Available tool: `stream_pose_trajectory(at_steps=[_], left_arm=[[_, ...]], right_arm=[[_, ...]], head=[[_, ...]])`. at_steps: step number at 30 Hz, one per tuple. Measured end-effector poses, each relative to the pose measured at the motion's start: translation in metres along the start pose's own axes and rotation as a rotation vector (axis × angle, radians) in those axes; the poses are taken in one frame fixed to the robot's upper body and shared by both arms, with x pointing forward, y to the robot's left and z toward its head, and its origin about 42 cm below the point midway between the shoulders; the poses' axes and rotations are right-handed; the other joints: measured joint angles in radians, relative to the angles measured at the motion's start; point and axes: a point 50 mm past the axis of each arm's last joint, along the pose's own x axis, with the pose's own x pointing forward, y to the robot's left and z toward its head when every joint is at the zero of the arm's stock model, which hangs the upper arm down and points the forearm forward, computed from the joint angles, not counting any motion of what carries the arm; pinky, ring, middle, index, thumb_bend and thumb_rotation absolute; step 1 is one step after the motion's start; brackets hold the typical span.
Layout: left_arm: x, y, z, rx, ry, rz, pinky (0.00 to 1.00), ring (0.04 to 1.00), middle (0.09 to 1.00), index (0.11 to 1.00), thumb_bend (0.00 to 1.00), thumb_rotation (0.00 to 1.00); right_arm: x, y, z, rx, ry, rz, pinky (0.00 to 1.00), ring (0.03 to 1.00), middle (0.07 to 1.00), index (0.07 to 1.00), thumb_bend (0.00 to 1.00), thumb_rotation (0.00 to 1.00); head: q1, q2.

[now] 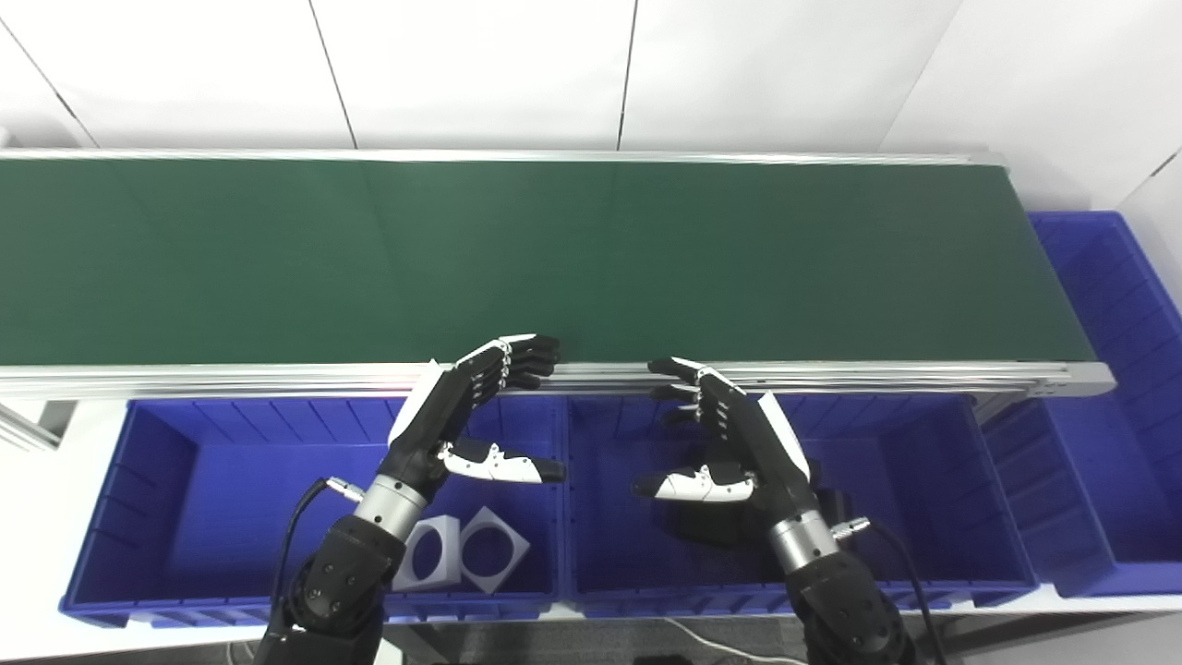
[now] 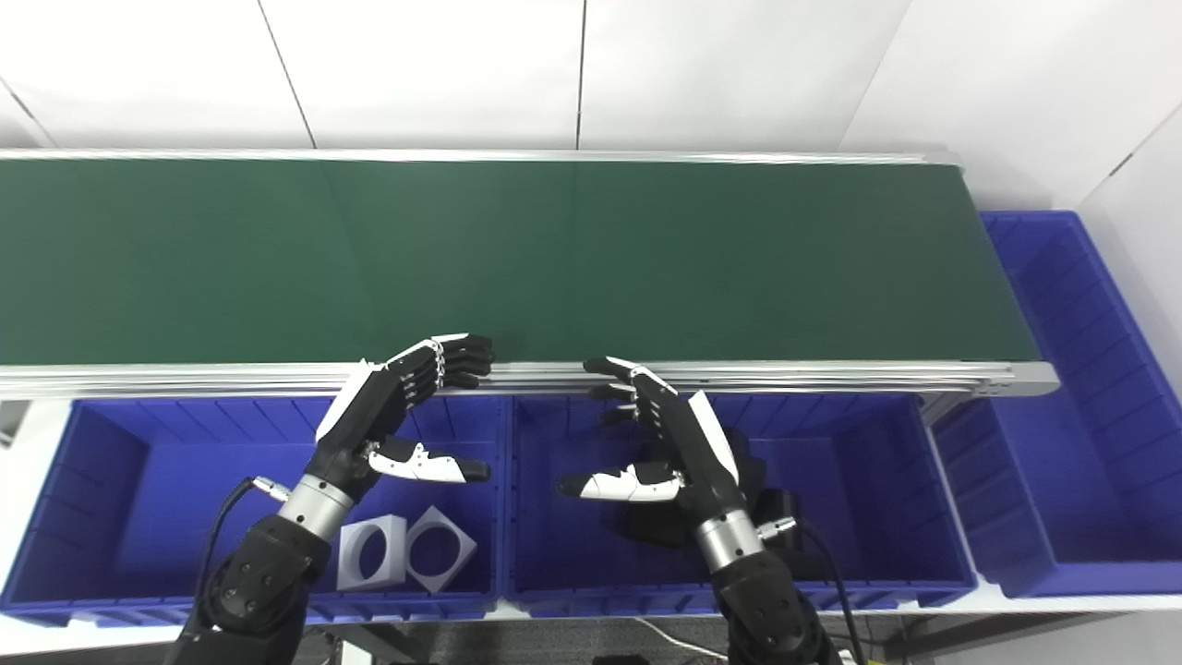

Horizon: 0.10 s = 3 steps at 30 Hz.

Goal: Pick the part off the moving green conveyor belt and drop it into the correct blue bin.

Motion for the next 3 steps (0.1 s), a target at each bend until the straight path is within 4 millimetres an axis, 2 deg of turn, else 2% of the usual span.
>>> stream_pose_trajectory(at_steps=[3], left_arm=[[0.0000, 0.0000, 0.0000, 0.001, 0.000, 0.000, 0.71, 0.739, 0.756, 0.752, 1.00, 0.22]], right_arm=[[0.0003, 0.0013, 0.0000, -0.013, 0.002, -0.009, 0.62, 0.740, 0.837, 0.768, 0.94, 0.25]], head=[[-0.002, -0.006]])
